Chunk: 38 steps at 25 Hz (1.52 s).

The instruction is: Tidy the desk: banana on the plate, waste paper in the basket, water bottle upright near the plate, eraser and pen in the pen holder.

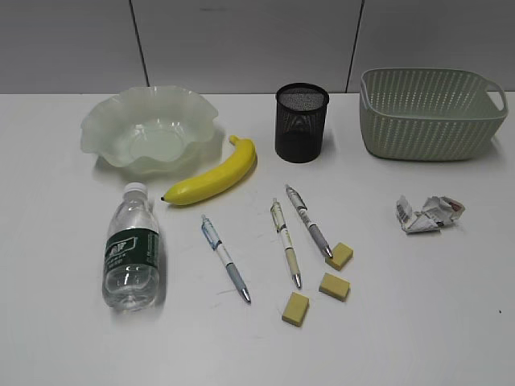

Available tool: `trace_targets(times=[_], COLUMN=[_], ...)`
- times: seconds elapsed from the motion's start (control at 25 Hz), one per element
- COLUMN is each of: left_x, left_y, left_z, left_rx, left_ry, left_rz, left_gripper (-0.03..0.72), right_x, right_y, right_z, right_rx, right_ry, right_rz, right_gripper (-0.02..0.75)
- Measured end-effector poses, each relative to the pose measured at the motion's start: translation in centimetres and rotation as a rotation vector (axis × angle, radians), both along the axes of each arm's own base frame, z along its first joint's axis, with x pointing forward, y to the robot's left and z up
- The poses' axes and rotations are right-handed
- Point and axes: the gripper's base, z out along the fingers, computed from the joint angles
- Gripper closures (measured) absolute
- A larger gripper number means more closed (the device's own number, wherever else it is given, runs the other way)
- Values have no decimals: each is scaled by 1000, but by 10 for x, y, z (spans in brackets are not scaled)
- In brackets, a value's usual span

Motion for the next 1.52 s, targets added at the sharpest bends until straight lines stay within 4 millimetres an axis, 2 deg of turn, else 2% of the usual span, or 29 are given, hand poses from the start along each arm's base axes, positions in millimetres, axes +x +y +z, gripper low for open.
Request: trace_targets(times=[0.88,1.04,1.16,1.28,1.44,1.52], left_x=[0,7,31,71,139,176], left_y=[0,-1,-6,-10,-15,-24], left_z=[0,9,27,42,38,26], left_rx=[-1,-3,-48,-109,-133,-97], left_ry=[-2,-28,-133,-207,-124,-7], left_rz=[-1,-5,-37,-61,-81,-139], left_gripper=[450,450,443,400,312,285], right_x=[0,0,0,0,0,0], right_y=[1,1,1,1,2,2], right_z=[0,0,0,0,0,0], right_rx=[14,15,16,16,16,16], right_ry=[2,2,2,2,2,2], right_rz=[10,11,11,11,11,11], right_gripper=[471,471,471,471,471,471])
